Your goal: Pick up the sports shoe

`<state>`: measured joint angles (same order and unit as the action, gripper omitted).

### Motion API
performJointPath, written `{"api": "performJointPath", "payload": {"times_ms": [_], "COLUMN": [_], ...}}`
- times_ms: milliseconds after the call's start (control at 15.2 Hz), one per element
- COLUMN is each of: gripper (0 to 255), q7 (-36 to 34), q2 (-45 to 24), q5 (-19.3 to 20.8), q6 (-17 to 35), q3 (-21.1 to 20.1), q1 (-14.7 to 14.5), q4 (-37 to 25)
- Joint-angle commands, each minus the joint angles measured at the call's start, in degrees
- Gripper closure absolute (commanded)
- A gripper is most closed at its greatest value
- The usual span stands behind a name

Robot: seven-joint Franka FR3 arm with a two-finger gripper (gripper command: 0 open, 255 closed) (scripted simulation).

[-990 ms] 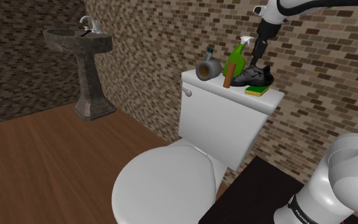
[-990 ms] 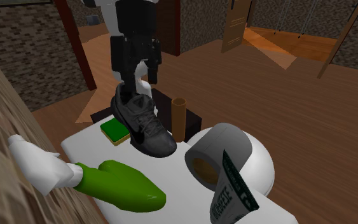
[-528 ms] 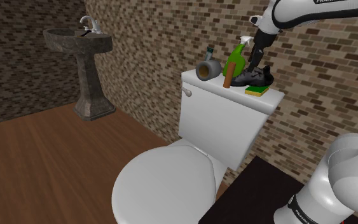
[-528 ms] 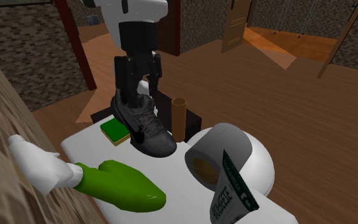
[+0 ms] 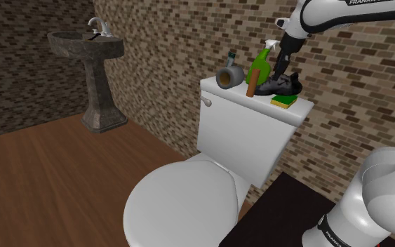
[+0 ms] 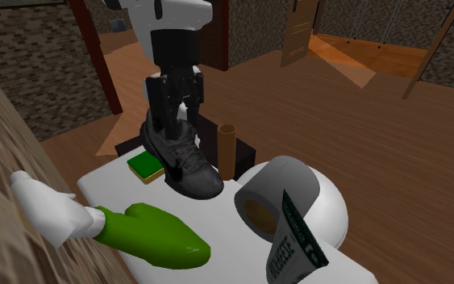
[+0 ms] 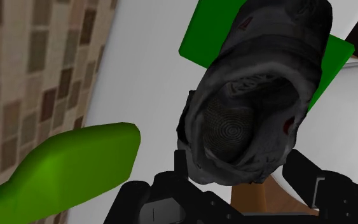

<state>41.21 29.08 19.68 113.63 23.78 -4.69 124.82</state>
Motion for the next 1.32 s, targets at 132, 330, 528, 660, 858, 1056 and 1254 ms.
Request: {"api": "performJointPath", "payload": {"times_ms": [132, 330, 528, 660, 858, 1056, 1254], "gripper": [255, 255, 255, 255, 255, 255, 255], "q7": [0.0, 0.4, 0.9, 1.1, 1.6, 2.0, 2.2], "q2": [-0.3, -0.5, -0.8, -1.1, -1.6, -2.3, -2.6], "q5": [-0.1, -0.5, -0.9, -1.2, -1.6, -2.0, -2.1], "q6": [0.1, -2.1, -4.3, -5.7, -7.9, -10.1, -10.9], "q3": [0.1, -0.2, -0.5, -0.6, -0.8, -1.0, -1.0], "q1": [-0.1, -0.3, -0.5, -0.6, -0.8, -1.0, -1.1], "q4": [0.0, -2.5, -5.0, -6.8, -9.5, -12.3, -13.5]}}
